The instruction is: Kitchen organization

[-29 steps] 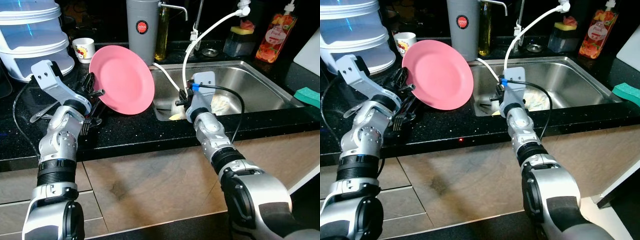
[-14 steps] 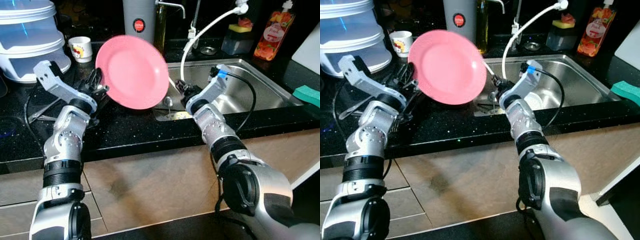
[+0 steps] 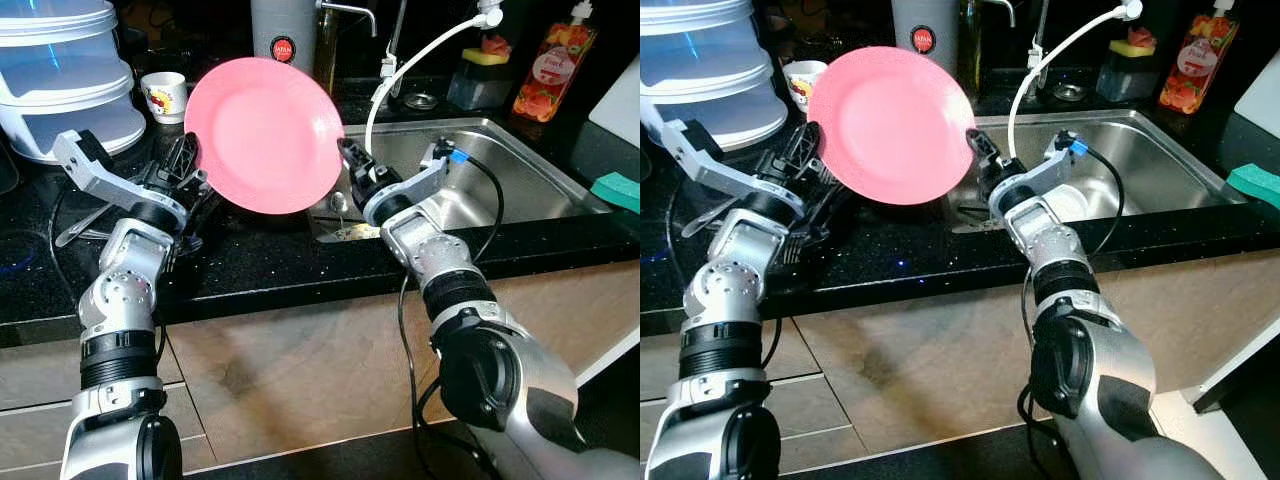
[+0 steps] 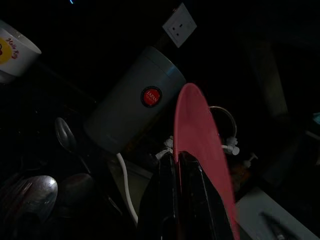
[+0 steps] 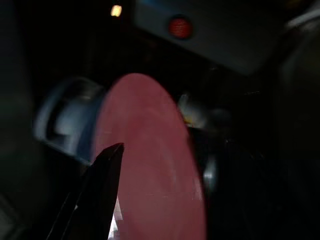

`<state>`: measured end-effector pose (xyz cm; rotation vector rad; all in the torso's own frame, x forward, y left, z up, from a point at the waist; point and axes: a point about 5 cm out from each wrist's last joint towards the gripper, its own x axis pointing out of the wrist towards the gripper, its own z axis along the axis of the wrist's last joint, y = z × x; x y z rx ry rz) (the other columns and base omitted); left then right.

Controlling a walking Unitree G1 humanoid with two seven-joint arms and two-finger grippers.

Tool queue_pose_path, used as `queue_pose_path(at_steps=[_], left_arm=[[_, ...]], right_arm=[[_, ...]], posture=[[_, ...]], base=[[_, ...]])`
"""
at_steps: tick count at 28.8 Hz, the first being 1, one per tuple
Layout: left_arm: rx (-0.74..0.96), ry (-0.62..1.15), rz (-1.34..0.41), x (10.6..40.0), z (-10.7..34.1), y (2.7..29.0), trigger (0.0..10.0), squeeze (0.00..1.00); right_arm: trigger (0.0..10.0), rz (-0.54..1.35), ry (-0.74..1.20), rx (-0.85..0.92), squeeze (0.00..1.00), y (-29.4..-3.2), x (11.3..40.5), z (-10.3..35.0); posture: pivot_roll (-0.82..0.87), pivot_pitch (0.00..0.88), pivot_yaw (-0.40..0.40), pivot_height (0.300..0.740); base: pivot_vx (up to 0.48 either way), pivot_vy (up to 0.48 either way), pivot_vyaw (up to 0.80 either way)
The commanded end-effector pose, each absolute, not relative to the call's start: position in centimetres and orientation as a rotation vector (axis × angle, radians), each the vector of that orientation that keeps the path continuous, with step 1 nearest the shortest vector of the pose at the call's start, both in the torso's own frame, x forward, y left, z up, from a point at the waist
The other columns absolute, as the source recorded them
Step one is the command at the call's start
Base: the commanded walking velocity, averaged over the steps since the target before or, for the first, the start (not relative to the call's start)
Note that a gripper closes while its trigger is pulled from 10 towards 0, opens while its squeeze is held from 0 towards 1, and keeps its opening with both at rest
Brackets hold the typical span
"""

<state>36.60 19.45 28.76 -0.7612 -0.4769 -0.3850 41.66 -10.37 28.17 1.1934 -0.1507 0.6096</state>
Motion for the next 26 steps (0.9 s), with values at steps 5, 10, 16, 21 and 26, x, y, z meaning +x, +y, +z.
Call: queue_pose_path(at_steps=[5,10,16,21,26], left_arm=[[-0.773,-0.446,-0.404,36.6,28.1,18.9,0.0,0.00],[-0.791,-0.431,-0.405,36.8,27.9,18.4,0.0,0.00],[-0.720,-0.383,-0.419,36.9,27.4,17.6,0.0,0.00],[-0.709,-0.371,-0.403,37.0,27.3,17.4,0.0,0.00],[-0.660,-0.356,-0.370,37.2,27.2,17.6,0.0,0.00]], right_arm=[[10.0,0.763,-0.146,1.183,0.00,-9.2,40.7,28.3],[10.0,0.859,-0.052,1.059,0.00,-7.1,39.9,27.3],[0.0,0.898,-0.027,1.078,0.00,-6.8,39.2,27.1],[0.0,0.882,-0.042,1.088,0.00,-7.1,39.3,27.3],[0.0,0.830,-0.072,1.097,0.00,-8.1,39.6,27.5]], posture=[[0.08,0.097,-0.014,0.740],[0.08,0.097,-0.015,0.740],[0.08,0.098,-0.017,0.740],[0.08,0.099,-0.016,0.740],[0.08,0.103,-0.016,0.740]], base=[[0.000,0.000,0.00],[0.000,0.000,0.00],[0.000,0.000,0.00],[0.000,0.000,0.00],[0.000,0.000,0.00]])
